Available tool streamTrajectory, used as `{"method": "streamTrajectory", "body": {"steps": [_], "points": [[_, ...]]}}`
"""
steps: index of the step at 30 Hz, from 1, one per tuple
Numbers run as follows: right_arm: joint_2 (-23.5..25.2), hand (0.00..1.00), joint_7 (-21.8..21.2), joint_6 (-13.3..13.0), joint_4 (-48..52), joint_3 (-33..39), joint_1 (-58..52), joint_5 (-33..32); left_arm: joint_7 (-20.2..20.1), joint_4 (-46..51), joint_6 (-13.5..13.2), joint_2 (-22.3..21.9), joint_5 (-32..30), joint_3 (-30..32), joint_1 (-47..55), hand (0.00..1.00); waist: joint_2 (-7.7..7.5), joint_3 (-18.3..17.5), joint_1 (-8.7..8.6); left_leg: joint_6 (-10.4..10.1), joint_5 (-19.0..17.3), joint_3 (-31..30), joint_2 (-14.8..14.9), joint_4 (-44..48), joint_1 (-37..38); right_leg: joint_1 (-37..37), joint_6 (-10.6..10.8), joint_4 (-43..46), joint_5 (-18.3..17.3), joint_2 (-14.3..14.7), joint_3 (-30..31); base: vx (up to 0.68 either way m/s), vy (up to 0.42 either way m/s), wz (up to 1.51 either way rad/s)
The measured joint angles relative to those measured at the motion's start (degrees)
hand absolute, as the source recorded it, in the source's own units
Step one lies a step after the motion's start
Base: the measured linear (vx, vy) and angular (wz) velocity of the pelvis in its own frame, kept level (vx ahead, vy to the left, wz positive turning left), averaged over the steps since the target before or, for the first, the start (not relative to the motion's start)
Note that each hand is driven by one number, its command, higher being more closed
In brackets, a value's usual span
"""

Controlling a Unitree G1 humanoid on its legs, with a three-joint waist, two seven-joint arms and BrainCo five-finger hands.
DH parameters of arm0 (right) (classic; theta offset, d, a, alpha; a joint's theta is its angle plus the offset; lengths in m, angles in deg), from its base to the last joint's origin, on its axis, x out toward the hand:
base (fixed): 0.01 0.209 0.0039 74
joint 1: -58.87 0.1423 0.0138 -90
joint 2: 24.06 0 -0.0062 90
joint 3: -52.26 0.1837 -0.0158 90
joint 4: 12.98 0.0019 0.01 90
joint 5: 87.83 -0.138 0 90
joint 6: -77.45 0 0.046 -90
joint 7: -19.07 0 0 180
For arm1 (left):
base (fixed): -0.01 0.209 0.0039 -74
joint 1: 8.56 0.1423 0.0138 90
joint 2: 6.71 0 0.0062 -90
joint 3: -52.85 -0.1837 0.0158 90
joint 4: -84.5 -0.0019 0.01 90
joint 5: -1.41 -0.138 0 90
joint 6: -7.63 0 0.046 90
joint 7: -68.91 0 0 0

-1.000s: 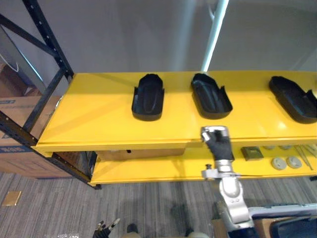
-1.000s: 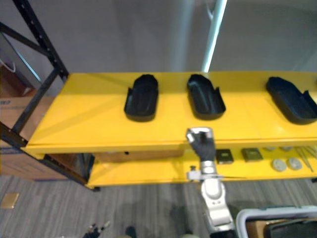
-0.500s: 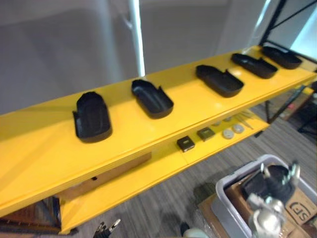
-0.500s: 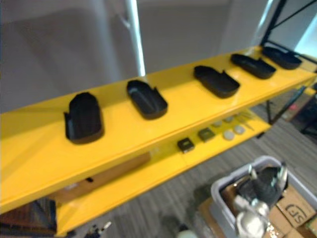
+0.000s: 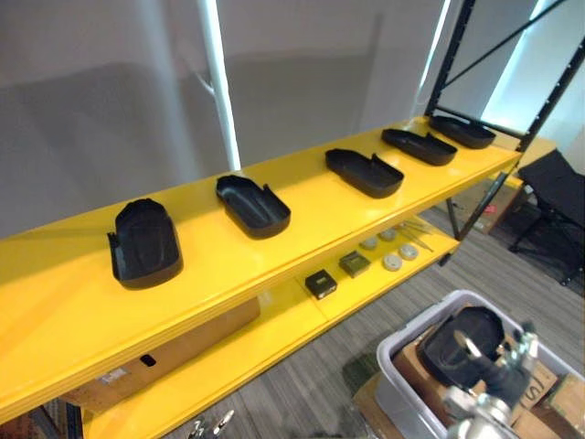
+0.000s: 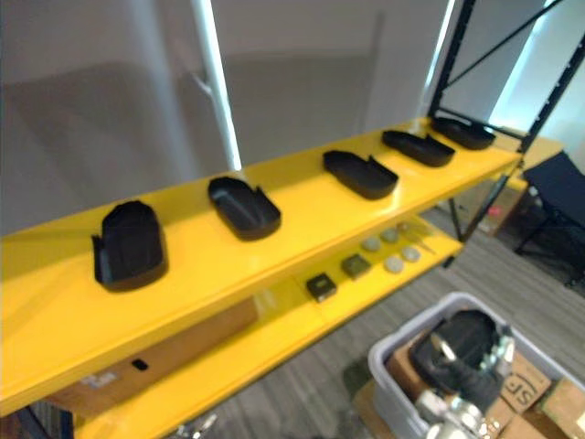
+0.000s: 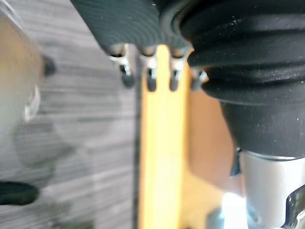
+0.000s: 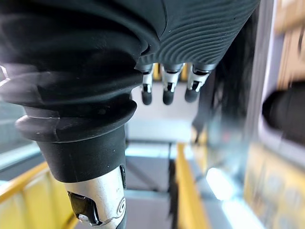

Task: Walk over and take plastic housings, then place them on the shelf

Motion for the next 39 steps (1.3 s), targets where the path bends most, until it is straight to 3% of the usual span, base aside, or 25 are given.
{"method": "streamTrajectory", "body": {"steps": [1, 5, 11, 14, 15, 17, 19, 22, 23, 24, 25, 27, 30, 34, 39], "points": [[-0.13, 0.00, -0.03, -0.02, 0.02, -1.47, 1.77, 0.02, 0.04, -0.03, -0.80, -0.88, 0.12, -0.09, -0.20, 0.00, 0.57, 0.34, 0.64, 0.10, -1.98, -3.44, 0.00, 2.97, -1.23, -0.24, 0.48, 0.49, 0.31, 0.03, 0.47, 0.00, 0.116, -0.28], [-0.10, 0.00, 0.59, 0.01, 0.15, -3.22, 3.25, -0.03, 0.05, 0.31, -2.29, -0.80, -1.37, -0.14, -1.17, 0.00, 0.24, 1.22, 1.48, 0.58, -5.07, -3.02, -0.57, 6.71, -3.22, -1.44, 0.85, 1.63, 0.14, -1.13, 0.35, -0.03, 0.136, -0.11], [0.65, 0.00, 1.93, 0.56, 0.92, -2.98, 0.29, -0.55, -0.57, 2.07, -3.35, 0.94, -7.63, -2.40, -4.25, 0.00, 0.05, 7.19, 0.08, 2.55, -9.67, -3.41, -0.50, 16.71, -6.60, -3.89, 1.75, 6.69, -0.08, -2.04, 0.36, -0.06, 0.134, -0.09], [1.53, 0.00, 1.30, 0.33, 3.47, -3.16, -3.63, -0.50, -0.52, 3.60, -3.27, 1.03, -11.25, -2.25, -4.36, 0.00, -0.55, 8.72, 0.16, 3.60, -11.88, 0.54, 0.03, 19.60, -5.98, -4.54, 2.48, 7.32, 1.90, -2.04, -0.52, -0.14, 0.122, -0.67], [1.67, 0.00, 0.28, 0.19, 4.16, -3.36, -4.31, -0.53, -0.25, 3.81, -3.16, 0.89, -11.58, -2.23, -4.39, 0.00, 0.22, 9.01, 0.37, 4.05, -11.76, 3.35, 1.36, 18.51, -4.97, -4.13, 0.30, 4.99, 4.04, -2.02, -2.28, -0.16, 0.076, -0.97], [1.56, 0.00, -0.90, -0.88, 4.71, -4.30, -5.04, -0.66, 0.08, 4.29, -3.03, 1.29, -11.56, -2.13, -4.49, 0.00, -0.50, 8.86, 0.30, 4.58, -10.22, 7.87, 1.85, 16.31, -3.72, -6.21, -1.69, 13.61, -0.36, -3.24, -11.69, -0.10, 0.053, -0.95], [1.56, 0.00, -0.69, -1.69, 5.10, -4.35, -4.99, -0.97, 0.00, 4.63, -1.98, 1.03, -11.19, -2.25, -5.44, 0.00, -0.48, 8.69, 0.28, 4.53, -8.27, 10.83, 2.01, 13.58, -2.75, -6.60, -4.25, 20.69, -3.88, -5.44, -15.93, -0.02, 0.035, -0.72], [1.49, 0.00, 1.40, -1.93, 3.92, -7.03, -3.59, -0.79, -0.60, 6.01, -0.84, 1.29, -10.39, -2.48, -5.92, 0.00, -1.47, 7.65, 0.35, 3.54, -4.56, 14.41, 2.04, 8.85, -3.04, -6.17, -4.03, 24.63, -5.54, -9.15, -18.61, 0.01, -0.032, -0.71], [1.50, 0.00, 2.41, -1.89, 0.97, -7.68, -1.65, 0.16, -1.06, 5.94, -0.12, 2.63, -10.44, -2.62, -5.84, 0.00, -2.82, 6.80, 0.50, 3.21, -2.89, 15.55, 1.37, 7.79, -3.23, -4.90, -3.16, 20.89, -3.76, -10.82, -19.99, 0.05, -0.131, -1.05], [1.17, 0.00, 3.29, -1.60, -2.18, -7.55, 0.71, 0.17, -1.37, 4.84, 0.91, 3.51, -10.47, -2.87, -6.16, 0.00, -3.58, 6.39, 0.96, 2.92, -1.51, 15.26, 1.09, 6.91, -2.90, -3.75, -2.93, 16.34, -3.14, -9.42, -21.23, 0.04, -0.155, -1.15], [0.79, 0.00, 3.63, -1.41, -3.23, -7.37, 1.54, 0.16, -1.50, 3.93, 1.07, 3.57, -10.49, -3.10, -6.32, 0.00, -3.31, 6.33, 1.15, 2.78, -0.80, 15.18, 1.19, 6.51, -2.63, -3.42, -3.16, 14.78, -2.92, -9.02, -21.85, 0.02, -0.204, -1.15], [-1.51, 0.00, 4.33, 0.01, -5.00, -6.49, 2.33, 0.17, -1.86, 1.67, 1.90, 3.06, -10.43, -4.87, -6.27, 0.00, -0.46, 6.21, 0.40, 1.15, 0.53, 15.41, 1.66, 3.28, -0.23, -3.47, -2.97, 13.27, -2.74, -7.25, -22.18, 0.02, -0.192, -0.77], [-1.89, 0.00, 4.10, 1.16, -7.53, -5.15, 1.17, 0.17, -2.20, 1.29, 2.09, 3.71, -9.00, -5.83, -5.99, 0.00, 0.95, 5.49, -0.08, -1.24, 1.96, 16.60, 2.75, 0.37, 2.09, -2.36, -2.65, 11.22, -2.54, -4.89, -23.73, -0.03, -0.158, -0.33], [-1.57, 0.00, 3.13, 2.30, -7.58, -4.74, 0.78, 1.63, -2.18, 1.26, 3.32, 5.08, -8.31, -6.92, -6.26, 0.00, -1.48, 5.95, -0.64, -2.48, 3.26, 16.49, 3.69, 0.30, 0.68, 0.52, -1.96, 1.56, -0.79, -2.78, -25.73, -0.11, -0.152, -0.12], [-1.70, 0.00, 3.69, 4.75, -7.80, -0.31, 0.50, 2.31, -3.36, 0.93, 2.75, 4.75, -8.24, -7.02, -5.44, 0.00, -0.37, 7.18, -1.08, -2.31, 3.55, 16.33, 5.77, 5.34, -0.61, 0.94, -2.74, -1.02, -0.81, -1.49, -24.68, -0.15, -0.077, -0.20]]}}
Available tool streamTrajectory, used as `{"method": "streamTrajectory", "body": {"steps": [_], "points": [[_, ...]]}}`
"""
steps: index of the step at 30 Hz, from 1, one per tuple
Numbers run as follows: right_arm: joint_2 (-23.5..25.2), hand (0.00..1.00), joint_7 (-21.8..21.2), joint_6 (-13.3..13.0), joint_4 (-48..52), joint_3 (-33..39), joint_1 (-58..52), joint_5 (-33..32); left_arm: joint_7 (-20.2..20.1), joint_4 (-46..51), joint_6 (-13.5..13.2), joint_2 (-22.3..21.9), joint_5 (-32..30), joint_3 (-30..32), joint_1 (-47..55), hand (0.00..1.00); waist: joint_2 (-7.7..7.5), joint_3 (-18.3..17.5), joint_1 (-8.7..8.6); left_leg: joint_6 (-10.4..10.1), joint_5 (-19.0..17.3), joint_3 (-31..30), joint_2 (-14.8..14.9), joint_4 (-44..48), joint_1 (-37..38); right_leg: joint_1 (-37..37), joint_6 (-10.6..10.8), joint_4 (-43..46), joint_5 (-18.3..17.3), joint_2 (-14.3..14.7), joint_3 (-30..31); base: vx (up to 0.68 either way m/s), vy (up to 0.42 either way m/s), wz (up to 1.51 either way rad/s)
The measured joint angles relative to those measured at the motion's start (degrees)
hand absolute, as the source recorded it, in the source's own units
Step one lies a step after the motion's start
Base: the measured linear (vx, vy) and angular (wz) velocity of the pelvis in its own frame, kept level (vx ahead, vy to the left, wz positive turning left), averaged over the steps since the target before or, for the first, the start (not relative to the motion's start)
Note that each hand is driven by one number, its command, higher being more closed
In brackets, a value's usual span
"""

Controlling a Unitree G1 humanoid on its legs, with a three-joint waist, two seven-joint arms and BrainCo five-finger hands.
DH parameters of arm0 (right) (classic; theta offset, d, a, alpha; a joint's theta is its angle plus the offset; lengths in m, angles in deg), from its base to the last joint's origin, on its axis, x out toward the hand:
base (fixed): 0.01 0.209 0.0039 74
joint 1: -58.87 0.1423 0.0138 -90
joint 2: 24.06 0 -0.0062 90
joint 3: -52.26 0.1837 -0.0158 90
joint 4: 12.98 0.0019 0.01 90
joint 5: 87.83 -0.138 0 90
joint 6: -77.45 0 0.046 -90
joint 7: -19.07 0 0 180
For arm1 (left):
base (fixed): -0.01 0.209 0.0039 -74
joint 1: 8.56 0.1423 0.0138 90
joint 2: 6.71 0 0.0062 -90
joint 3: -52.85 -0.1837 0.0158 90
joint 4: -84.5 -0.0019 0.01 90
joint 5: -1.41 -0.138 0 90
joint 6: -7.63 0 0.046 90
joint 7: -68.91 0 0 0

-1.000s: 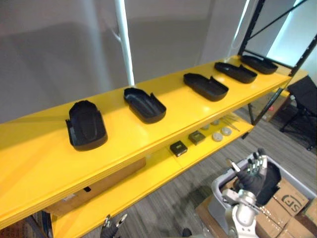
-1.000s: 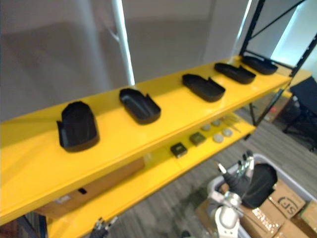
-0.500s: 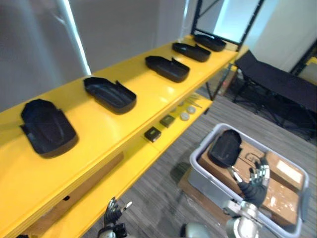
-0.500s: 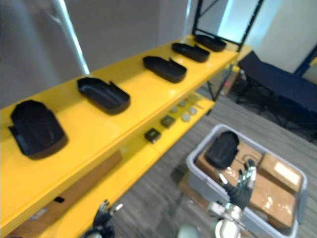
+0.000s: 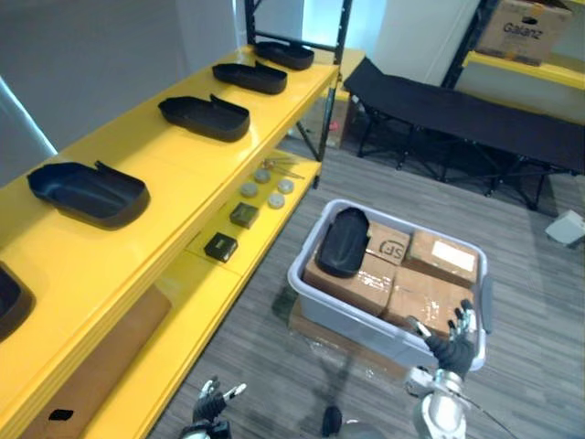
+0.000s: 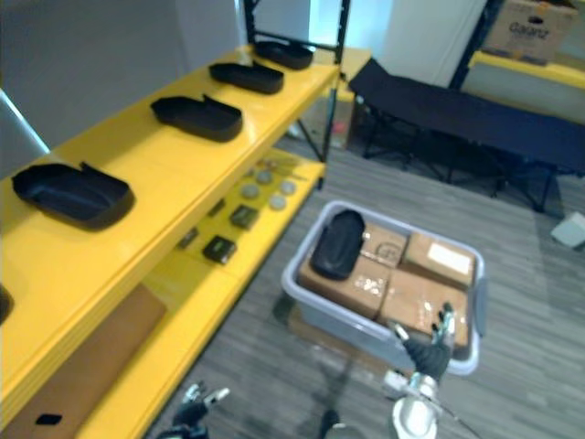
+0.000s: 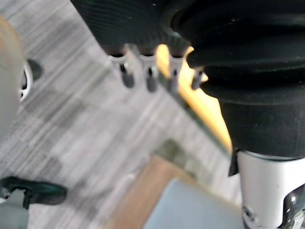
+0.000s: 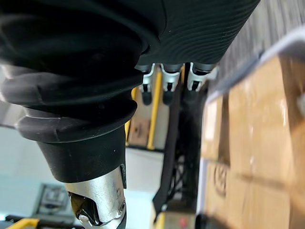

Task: Walk over and take plastic housings, then place them on the shelf

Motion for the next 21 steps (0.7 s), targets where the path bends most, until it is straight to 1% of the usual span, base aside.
{"method": "streamTrajectory", "body": {"steps": [1, 2, 3, 4, 5, 6, 7, 8, 9, 10, 11, 12, 13, 14, 15, 16, 18, 19, 20, 21], "points": [[-0.63, 0.00, 0.08, 0.88, -1.03, 0.61, 0.61, -0.18, -0.38, 0.30, -1.03, -0.01, 0.72, 0.29, 0.71, 0.00, 0.15, 0.57, 0.17, 1.93, -0.23, -4.15, 1.59, 7.82, -3.00, -0.30, -0.28, -0.03, -0.08, 0.25, 1.49, -0.07, -0.084, -0.66], [-2.19, 0.00, -0.07, 1.57, -2.09, 0.95, 2.29, -1.15, -0.39, 1.05, -2.36, -0.01, 1.05, 0.23, 0.93, 0.00, 0.40, 1.47, 0.60, 4.69, -0.91, -12.64, 1.93, 16.49, -8.70, -0.55, -0.75, -0.53, -0.18, 0.08, 3.95, -0.09, -0.058, -0.83], [-2.99, 0.00, -0.19, 1.68, -2.93, 1.56, 3.15, -1.15, -0.43, 1.48, -2.57, -0.14, 1.24, 0.06, 0.98, 0.00, 0.96, 1.89, 0.93, 4.86, -2.35, -15.72, 0.98, 17.39, -9.86, -0.77, -0.75, -0.54, -0.18, -0.03, 5.25, -0.06, 0.010, -0.85], [-4.13, 0.00, -0.38, 1.98, -4.71, 2.97, 4.77, -1.22, -0.49, 1.81, -2.84, -0.60, 1.34, -0.17, 0.92, 0.00, 1.63, 2.47, 1.11, 4.86, -4.09, -18.88, -0.21, 16.43, -10.79, -1.30, -0.75, -0.56, -0.19, -0.30, 7.04, -0.07, 0.100, -0.84], [-5.18, 0.00, -0.39, 2.06, -7.25, 4.29, 6.80, -1.61, -0.48, 2.31, -3.57, -0.74, 1.42, -1.40, 0.97, 0.00, 2.54, 2.97, 1.39, 4.81, -4.83, -20.34, -1.30, 14.27, -12.22, -2.06, -0.75, -0.81, -0.19, -0.43, 8.30, -0.08, 0.134, -0.79], [-5.51, 0.00, -0.25, 2.07, -8.34, 5.07, 7.64, -2.17, -0.50, 2.63, -3.79, -0.70, 1.41, -2.02, 0.97, 0.00, 2.80, 3.14, 1.37, 4.79, -4.80, -20.48, -1.61, 12.84, -12.99, -2.59, -0.75, -0.87, -0.19, -0.52, 8.78, -0.12, 0.174, -0.68], [-5.81, 0.00, 0.72, 2.06, -9.61, 6.20, 8.39, -2.99, -0.54, 3.20, -3.87, -0.76, 1.19, -2.58, 0.70, 0.00, 3.24, 3.52, 1.36, 4.75, -4.76, -21.96, -2.53, 9.37, -14.42, -3.81, -0.74, -0.95, -0.19, -0.62, 9.05, -0.13, 0.207, -0.63], [-6.04, 0.00, 1.98, 1.96, -10.27, 6.84, 8.88, -3.65, -0.53, 3.34, -3.89, -0.69, 1.23, -2.72, -0.02, 0.00, 3.73, 4.22, 1.55, 3.56, -4.20, -23.54, -3.36, 5.99, -14.82, -4.66, -0.08, -0.97, 0.24, -0.38, 9.10, -0.10, 0.193, -0.74], [-5.85, 0.00, 2.31, 1.91, -10.66, 6.73, 9.45, -3.89, -0.53, 3.41, -3.79, -0.47, 1.43, -2.64, -0.29, 0.00, 3.68, 5.00, 1.98, 3.19, -3.99, -23.74, -3.75, 5.78, -14.36, -4.30, 0.74, -1.10, 0.75, -0.58, 9.33, -0.06, 0.164, -0.68], [-5.45, 0.00, 3.25, 1.87, -11.11, 6.95, 9.78, -4.01, -0.51, 3.36, -3.69, -0.41, 1.45, -2.75, -1.06, 0.00, 3.86, 6.06, 2.34, 3.39, -4.08, -22.82, -4.14, 5.48, -14.39, -4.78, 1.48, 0.37, 1.33, -1.47, 8.86, 0.04, 0.162, -0.28], [-5.38, 0.00, 3.98, 1.86, -12.49, 7.50, 10.05, -5.31, -0.47, 3.87, -3.51, 0.82, 1.26, -2.90, -2.67, 0.00, 1.54, 7.15, 2.28, 3.58, -3.95, -22.80, -6.38, 4.63, -14.42, -4.80, 1.41, 2.48, 1.21, -3.48, 8.79, 0.08, 0.136, 0.00], [-5.54, 0.00, 4.11, 1.86, -13.34, 7.79, 10.46, -6.31, -0.39, 4.07, -3.47, 1.37, 1.06, -3.24, -3.44, 0.00, 0.70, 7.76, 2.51, 3.87, -3.75, -22.87, -7.42, 4.34, -14.52, -4.53, 2.71, 1.52, 2.31, -4.59, 8.71, 0.08, 0.157, 0.18], [-5.71, 0.00, 4.10, 1.85, -15.28, 8.67, 11.81, -8.39, -0.10, 4.34, -3.17, 1.80, 0.35, -3.62, -4.36, 0.00, -0.03, 8.41, 2.90, 4.52, -3.21, -23.04, -8.67, 3.33, -14.76, -4.61, 2.80, 0.61, 2.38, -5.51, 7.85, 0.03, 0.090, 0.13], [-5.68, 0.00, 4.08, 1.77, -16.17, 8.74, 12.41, -9.40, 0.24, 4.43, -3.16, 1.85, -0.55, -3.90, -4.42, 0.00, -0.04, 8.45, 2.88, 4.75, -3.02, -23.05, -9.36, 2.60, -14.95, -4.72, 2.82, 0.13, 2.37, -6.04, 7.27, 0.02, 0.106, 0.23], [-5.70, 0.00, 4.09, 1.66, -17.32, 9.16, 13.38, -10.67, 0.74, 4.56, -3.16, 1.74, -0.92, -4.32, -4.57, 0.00, 0.33, 8.60, 2.89, 5.31, -2.52, -23.55, -10.51, 2.05, -15.73, -5.03, 3.08, -0.36, 2.54, -7.07, 6.46, 0.07, 0.095, 0.35], [-5.71, 0.00, 4.19, 1.67, -18.10, 9.21, 15.02, -11.32, 1.40, 4.58, -3.19, 1.72, -0.27, -4.37, -4.77, 0.00, 0.71, 9.33, 2.97, 5.72, -1.52, -24.45, -11.39, 2.37, -16.68, -5.28, 4.48, -0.30, 3.50, -8.07, 5.60, 0.08, 0.104, 0.39], [-5.84, 0.00, 4.54, 1.67, -20.67, 9.79, 19.22, -11.40, 2.87, 4.63, -3.33, 2.01, 1.58, -4.20, -5.45, 0.00, 1.28, 10.30, 3.22, 6.07, -1.23, -26.00, -11.98, 3.78, -18.58, -5.71, 5.37, -0.31, 4.98, -8.66, 3.95, 0.11, 0.091, 0.50], [-5.96, 0.00, 4.99, 1.68, -22.03, 10.49, 22.67, -12.31, 3.56, 4.79, -3.55, 2.49, 2.43, -3.90, -6.38, 0.00, 1.44, 11.51, 4.06, 6.13, -1.25, -27.20, -11.99, 5.10, -19.97, -5.69, 5.61, -0.34, 5.37, -8.71, 2.63, 0.11, 0.063, 0.54], [-6.10, 0.00, 5.38, 1.72, -22.69, 10.90, 24.61, -12.51, 3.97, 5.25, -3.57, 2.78, 2.43, -3.59, -6.73, 0.00, 1.27, 12.13, 4.58, 6.15, -1.25, -28.07, -12.04, 5.47, -20.58, -5.69, 5.59, -0.39, 5.44, -8.64, 2.26, 0.11, 0.031, 0.60], [-7.64, 0.00, 5.61, 1.86, -24.82, 11.08, 29.77, -12.97, 4.62, 5.79, -3.73, 3.14, 2.37, -2.81, -7.63, 0.00, 0.77, 13.46, 5.67, 6.15, -1.25, -29.48, -11.99, 6.31, -21.61, -5.38, 5.53, -0.41, 5.55, -8.45, 0.63, 0.06, -0.004, 0.47]]}}
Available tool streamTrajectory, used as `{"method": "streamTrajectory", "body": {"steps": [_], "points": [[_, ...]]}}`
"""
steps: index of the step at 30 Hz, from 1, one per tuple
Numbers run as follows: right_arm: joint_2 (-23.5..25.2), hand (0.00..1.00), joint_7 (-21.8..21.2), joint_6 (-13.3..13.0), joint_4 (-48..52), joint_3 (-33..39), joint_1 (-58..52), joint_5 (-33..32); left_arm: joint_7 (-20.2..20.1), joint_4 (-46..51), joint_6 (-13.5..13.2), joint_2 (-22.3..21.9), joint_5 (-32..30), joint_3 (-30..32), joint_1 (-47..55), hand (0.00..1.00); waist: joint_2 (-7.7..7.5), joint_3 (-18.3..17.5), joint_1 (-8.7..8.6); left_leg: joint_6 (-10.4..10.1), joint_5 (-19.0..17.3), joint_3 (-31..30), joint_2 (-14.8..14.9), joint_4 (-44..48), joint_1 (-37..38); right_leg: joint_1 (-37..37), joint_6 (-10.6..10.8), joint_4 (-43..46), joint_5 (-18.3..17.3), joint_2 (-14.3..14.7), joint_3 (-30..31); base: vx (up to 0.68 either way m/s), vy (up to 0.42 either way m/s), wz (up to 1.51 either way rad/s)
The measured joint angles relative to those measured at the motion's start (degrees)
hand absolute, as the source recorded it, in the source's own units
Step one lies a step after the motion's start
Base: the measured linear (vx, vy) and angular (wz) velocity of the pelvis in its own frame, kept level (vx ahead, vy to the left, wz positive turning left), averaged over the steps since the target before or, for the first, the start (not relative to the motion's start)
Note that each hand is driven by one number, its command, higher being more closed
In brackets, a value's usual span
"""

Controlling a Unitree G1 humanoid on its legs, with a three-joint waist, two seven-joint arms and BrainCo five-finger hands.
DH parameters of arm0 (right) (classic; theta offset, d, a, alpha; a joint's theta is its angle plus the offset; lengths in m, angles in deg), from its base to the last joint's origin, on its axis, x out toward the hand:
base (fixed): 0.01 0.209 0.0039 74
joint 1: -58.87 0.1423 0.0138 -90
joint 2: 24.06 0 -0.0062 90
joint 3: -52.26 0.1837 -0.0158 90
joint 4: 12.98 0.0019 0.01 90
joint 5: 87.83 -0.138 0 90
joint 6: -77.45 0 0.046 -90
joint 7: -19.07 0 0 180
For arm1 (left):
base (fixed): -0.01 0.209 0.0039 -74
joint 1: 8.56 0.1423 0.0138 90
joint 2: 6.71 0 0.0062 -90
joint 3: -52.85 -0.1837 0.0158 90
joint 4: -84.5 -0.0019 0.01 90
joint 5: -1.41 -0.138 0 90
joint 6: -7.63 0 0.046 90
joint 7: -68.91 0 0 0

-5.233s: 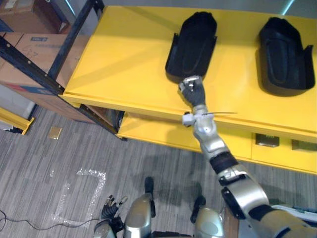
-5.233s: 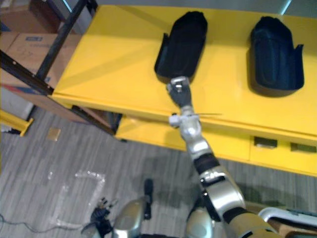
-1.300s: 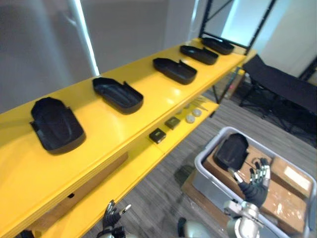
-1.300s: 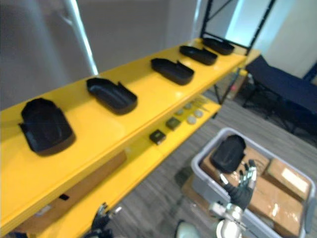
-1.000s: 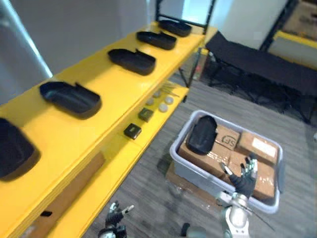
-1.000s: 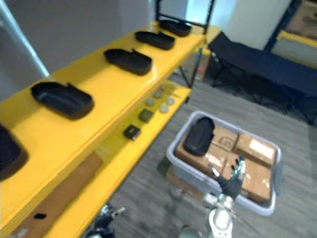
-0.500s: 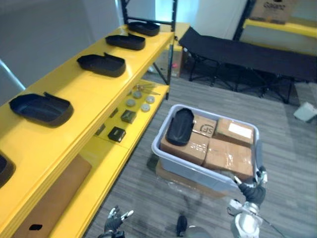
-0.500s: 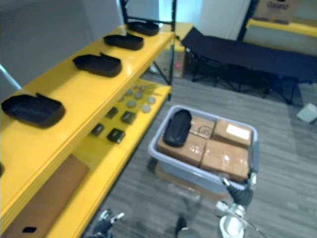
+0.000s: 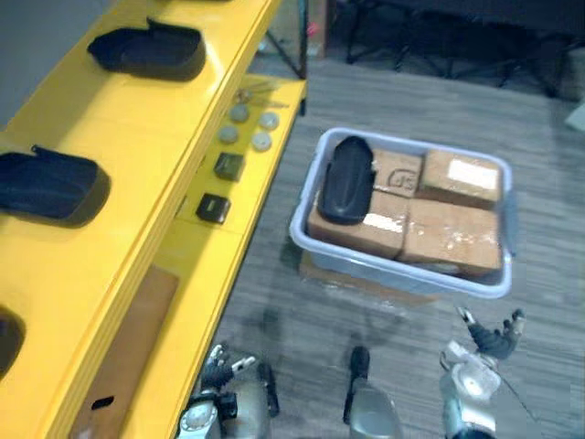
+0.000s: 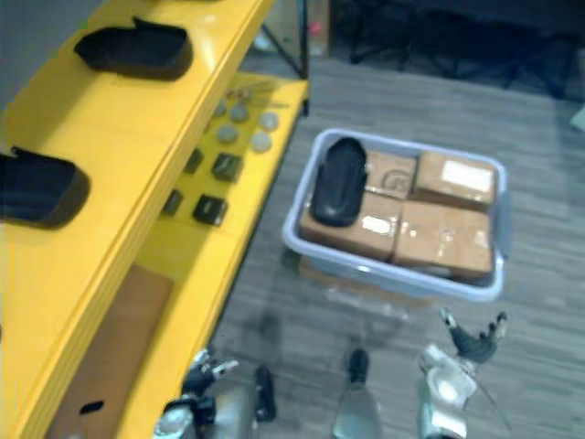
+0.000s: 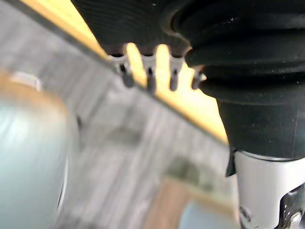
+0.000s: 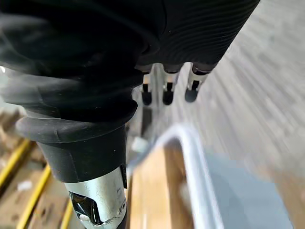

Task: Walk over and take plastic housings, then place them on the shelf

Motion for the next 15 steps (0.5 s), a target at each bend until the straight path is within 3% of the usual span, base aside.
{"method": "streamTrajectory", "body": {"steps": [5, 9, 11, 15], "points": [[-9.19, 0.00, -0.31, 1.11, -6.01, 0.01, 14.66, -4.63, 0.02, -0.44, -0.47, -0.18, -0.32, 1.18, -0.95, 0.00, -1.18, 1.50, 3.46, 0.04, -0.03, -2.97, -0.47, 0.43, -2.08, 0.08, -0.01, 0.05, 0.01, 0.01, -2.99, 0.03, 0.004, 0.36], [-14.17, 0.00, -1.81, 5.14, -9.61, -1.17, 23.77, -5.30, -0.33, -0.51, -0.72, -0.16, -0.11, 1.31, -0.65, 0.00, -1.08, 1.57, 4.74, 0.25, -0.15, -4.27, -0.87, 0.58, -3.02, -0.02, -0.01, 0.22, 0.01, -0.15, -4.30, -0.01, 0.026, 0.18], [-16.38, 0.00, -2.71, 8.42, -13.28, -3.18, 27.05, -6.12, -0.85, -1.33, -1.15, -0.25, -0.11, 1.24, -0.92, 0.00, -0.28, 2.04, 5.34, 0.56, -0.35, -4.99, -0.85, 0.91, -3.06, -0.05, -0.02, 1.37, 0.00, -0.11, -4.64, -0.04, 0.038, 0.11], [-18.78, 0.00, -2.70, 12.15, -17.48, -3.82, 30.52, -7.33, -1.41, -2.57, -2.56, -0.29, 0.01, 0.96, -1.59, 0.00, 1.24, 2.95, 5.45, 1.28, -1.48, -5.92, -0.88, 3.79, -4.89, -0.25, -0.40, 2.00, -0.31, -0.18, -5.96, -0.07, 0.039, 0.10]]}}
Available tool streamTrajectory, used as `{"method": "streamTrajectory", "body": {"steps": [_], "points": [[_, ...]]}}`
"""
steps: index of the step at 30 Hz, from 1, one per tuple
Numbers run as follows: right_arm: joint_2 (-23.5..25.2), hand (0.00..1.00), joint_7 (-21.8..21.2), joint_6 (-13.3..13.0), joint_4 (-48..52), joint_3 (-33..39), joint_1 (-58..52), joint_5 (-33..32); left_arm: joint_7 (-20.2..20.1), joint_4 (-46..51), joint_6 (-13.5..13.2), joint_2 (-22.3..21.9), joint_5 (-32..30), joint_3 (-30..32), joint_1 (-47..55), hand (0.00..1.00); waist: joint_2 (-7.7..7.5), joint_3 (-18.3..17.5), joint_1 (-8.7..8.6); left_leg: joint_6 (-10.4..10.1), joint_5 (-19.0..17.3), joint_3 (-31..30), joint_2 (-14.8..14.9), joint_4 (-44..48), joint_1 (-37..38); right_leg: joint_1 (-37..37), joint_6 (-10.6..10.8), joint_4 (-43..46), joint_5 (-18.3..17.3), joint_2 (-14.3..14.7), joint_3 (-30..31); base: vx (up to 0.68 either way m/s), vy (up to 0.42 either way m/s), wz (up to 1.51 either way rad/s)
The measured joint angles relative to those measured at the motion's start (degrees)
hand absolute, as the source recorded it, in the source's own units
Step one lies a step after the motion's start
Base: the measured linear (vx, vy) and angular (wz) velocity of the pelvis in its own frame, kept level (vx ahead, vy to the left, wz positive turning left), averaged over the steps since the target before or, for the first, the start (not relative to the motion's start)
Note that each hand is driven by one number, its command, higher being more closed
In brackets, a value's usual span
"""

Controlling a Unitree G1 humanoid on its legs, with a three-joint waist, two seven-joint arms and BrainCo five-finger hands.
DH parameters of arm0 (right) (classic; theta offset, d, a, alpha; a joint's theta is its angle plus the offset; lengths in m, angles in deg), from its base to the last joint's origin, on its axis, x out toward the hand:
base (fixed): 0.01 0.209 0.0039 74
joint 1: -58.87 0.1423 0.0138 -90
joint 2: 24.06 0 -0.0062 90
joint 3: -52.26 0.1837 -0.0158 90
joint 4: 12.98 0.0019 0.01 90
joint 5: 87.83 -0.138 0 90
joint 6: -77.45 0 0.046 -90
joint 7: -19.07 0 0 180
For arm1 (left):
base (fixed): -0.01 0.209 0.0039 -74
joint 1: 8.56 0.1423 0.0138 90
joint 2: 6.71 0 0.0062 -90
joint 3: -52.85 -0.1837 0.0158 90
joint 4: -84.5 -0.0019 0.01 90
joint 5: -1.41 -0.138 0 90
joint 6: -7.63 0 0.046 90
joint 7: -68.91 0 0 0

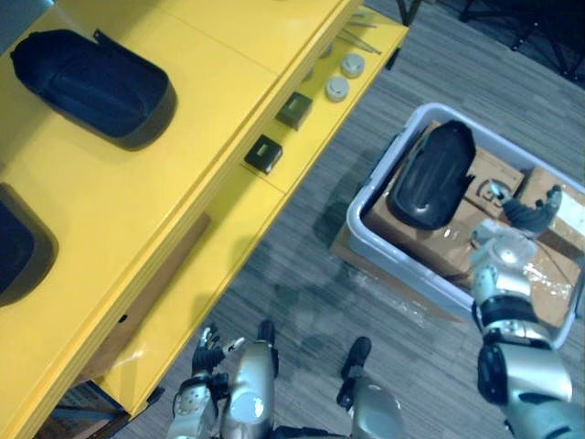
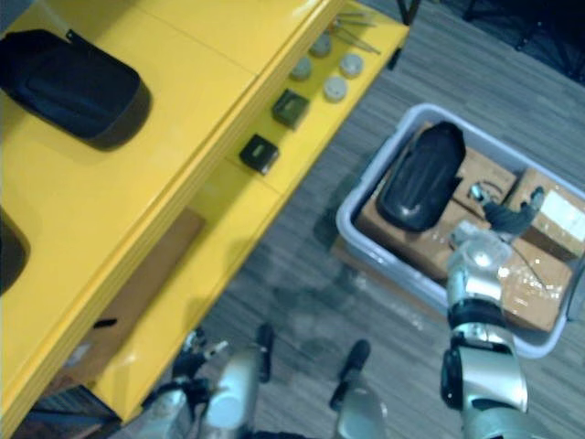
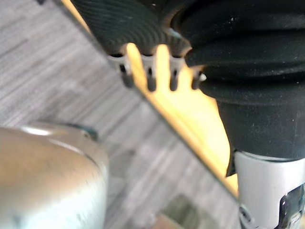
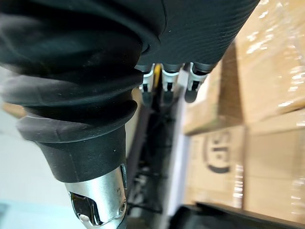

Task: Walk over and take plastic housings, then place them on the shelf

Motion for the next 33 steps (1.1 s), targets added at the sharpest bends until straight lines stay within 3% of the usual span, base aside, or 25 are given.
{"method": "streamTrajectory", "body": {"steps": [4, 9, 12, 14, 15, 17, 19, 23, 27, 30, 33], "points": [[-1.65, 0.00, 0.00, 1.59, -1.70, -0.03, 2.44, -0.57, -0.57, -0.06, -0.65, 0.23, 0.05, -0.20, -0.07, 0.00, 0.62, 1.25, 0.47, 0.14, -0.21, -0.28, -0.33, 0.98, -0.86, -0.03, 0.05, 0.15, -0.45, -0.41, -1.19, -0.10, 0.036, 0.03], [-2.52, 0.00, 0.12, 1.70, -1.44, 0.17, 2.37, -0.44, -0.69, 0.05, -0.64, 0.34, 1.66, -0.32, 0.21, 0.00, 0.62, 1.25, 0.74, 0.13, -0.18, -0.34, -0.39, 1.56, -0.95, 0.20, 0.29, 0.67, -1.35, -0.51, -1.43, -0.07, 0.008, 0.03], [-2.50, 0.00, 0.27, 1.09, 4.64, 1.71, -1.55, 0.99, -0.83, 0.25, -0.46, 0.41, 1.73, -0.15, 0.97, 0.00, 0.56, 1.28, 0.49, 0.09, 0.19, -0.01, -0.54, 0.33, 1.29, 1.93, 0.30, 0.44, -1.36, -0.69, -1.35, 0.00, 0.005, 0.01], [0.73, 0.00, 0.29, -1.56, 16.96, 4.32, -9.90, 5.63, -1.32, 0.85, 0.13, 0.31, 2.17, 1.06, 3.50, 0.00, -0.36, 0.61, -0.62, -0.31, 0.61, 0.67, -0.66, -2.48, 5.34, 4.67, 0.31, -0.35, -1.35, -0.77, -1.13, 0.03, 0.005, -0.06], [1.33, 0.00, 0.31, -1.88, 18.33, 4.38, -11.08, 6.21, -1.33, 0.86, 0.26, 0.22, 2.18, 1.37, 3.90, 0.00, -0.64, 0.26, -0.74, -0.39, 0.71, 0.85, -0.67, -2.86, 5.64, 4.74, 0.31, -0.49, -1.35, -0.78, -1.08, 0.07, -0.019, -0.16], [7.02, 0.00, 0.25, -4.32, 27.17, 4.85, -20.99, 10.39, -1.42, 0.59, 2.15, 0.39, 1.96, 4.85, 6.85, 0.00, -3.76, -3.80, -2.64, -1.12, 2.27, 1.72, -0.90, -7.26, 7.65, 4.91, 0.31, -2.21, -1.32, -0.74, -0.89, 0.12, -0.046, -0.14], [11.07, 0.00, -0.22, -5.91, 29.81, 5.80, -27.64, 10.89, -1.40, -0.14, 3.95, 0.54, 1.63, 6.16, 8.31, 0.00, -5.19, -6.58, -3.50, -1.61, 2.84, 3.20, -0.35, -9.99, 10.09, 5.21, 0.30, -2.35, -1.32, -0.34, -0.05, 0.11, -0.047, -0.36], [17.51, 0.00, -5.43, -11.36, 34.13, 8.13, -41.15, 11.46, -1.32, -3.39, 7.64, -0.11, 0.07, 9.49, 9.82, 0.00, -5.77, -12.38, -6.58, -2.09, 3.22, 7.69, 0.26, -15.52, 17.71, 7.58, 0.29, -2.50, -1.34, -0.20, 2.37, 0.08, 0.004, -0.51], [22.63, 0.00, -6.46, -13.37, 32.85, 8.28, -49.52, 11.54, -1.17, -4.35, 9.63, -0.13, -1.12, 9.85, 9.25, 0.00, -6.26, -15.25, -8.75, -2.33, 3.78, 10.42, 0.19, -18.52, 22.19, 9.31, 0.25, -2.77, -1.56, -0.06, 3.51, -0.01, 0.015, -0.40], [26.39, 0.00, -6.12, -13.33, 22.85, 8.25, -53.26, 11.12, -1.05, -4.50, 11.11, -0.73, -1.28, 9.69, 8.43, 0.00, -7.19, -16.84, -8.79, -2.45, 5.49, 12.19, -0.37, -21.81, 24.65, 9.32, 0.20, -2.73, -2.45, -0.24, 3.44, -0.07, -0.016, -0.25], [28.01, 0.00, -7.26, -11.62, 10.59, 10.14, -54.27, 8.97, -0.95, -5.83, 11.57, -2.07, -2.75, 9.10, 7.06, 0.00, -6.63, -17.43, -8.84, -2.37, 8.15, 12.36, -1.02, -26.12, 26.83, 9.24, 0.04, -2.14, -2.95, -0.46, 3.28, -0.11, -0.021, -0.03]]}}
